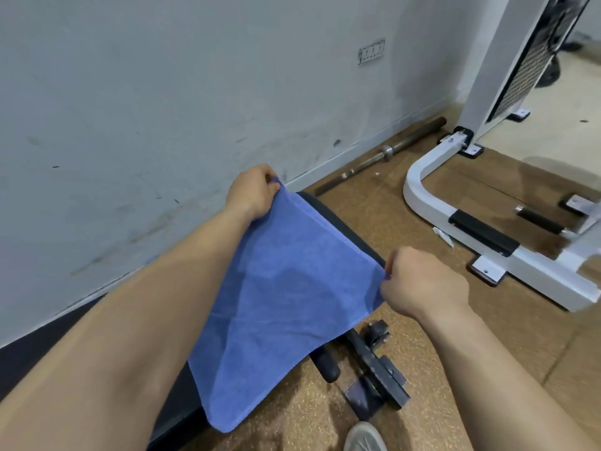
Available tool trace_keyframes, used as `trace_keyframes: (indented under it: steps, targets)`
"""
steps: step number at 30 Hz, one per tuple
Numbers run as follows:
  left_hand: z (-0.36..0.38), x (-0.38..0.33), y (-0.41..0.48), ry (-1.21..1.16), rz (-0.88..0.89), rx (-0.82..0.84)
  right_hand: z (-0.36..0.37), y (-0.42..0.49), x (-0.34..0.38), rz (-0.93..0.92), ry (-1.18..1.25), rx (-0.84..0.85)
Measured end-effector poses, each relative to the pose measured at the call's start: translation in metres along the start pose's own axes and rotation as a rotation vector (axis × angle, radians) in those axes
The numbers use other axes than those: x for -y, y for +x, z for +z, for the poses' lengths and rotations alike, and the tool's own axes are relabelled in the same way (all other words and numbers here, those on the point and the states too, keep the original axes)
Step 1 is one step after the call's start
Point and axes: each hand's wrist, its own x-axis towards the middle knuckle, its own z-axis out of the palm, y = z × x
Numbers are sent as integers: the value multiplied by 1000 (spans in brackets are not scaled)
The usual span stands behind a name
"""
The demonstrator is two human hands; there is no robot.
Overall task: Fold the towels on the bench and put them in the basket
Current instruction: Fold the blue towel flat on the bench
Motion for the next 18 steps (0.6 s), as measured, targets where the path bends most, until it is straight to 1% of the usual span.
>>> trace_keyframes:
  steps: [3, 6, 9, 13, 16, 18]
  targets:
    - [23, 5, 8, -32, -89, 117, 1, 1, 12, -10, 13, -55]
    - [24, 10, 10, -97, -123, 120, 5, 1, 25, -39, 47, -79]
    - [13, 11, 3, -172, -85, 65, 8, 0, 35, -88, 83, -86]
    - [-14, 5, -28, -257, 11, 25, 9, -4, 50, -188, 163, -84]
    - [-40, 4, -72, -309, 56, 57, 8, -7, 61, -278, 249, -111]
    - [-56, 9, -110, -334, 62, 92, 6, -12, 72, -389, 283, -147]
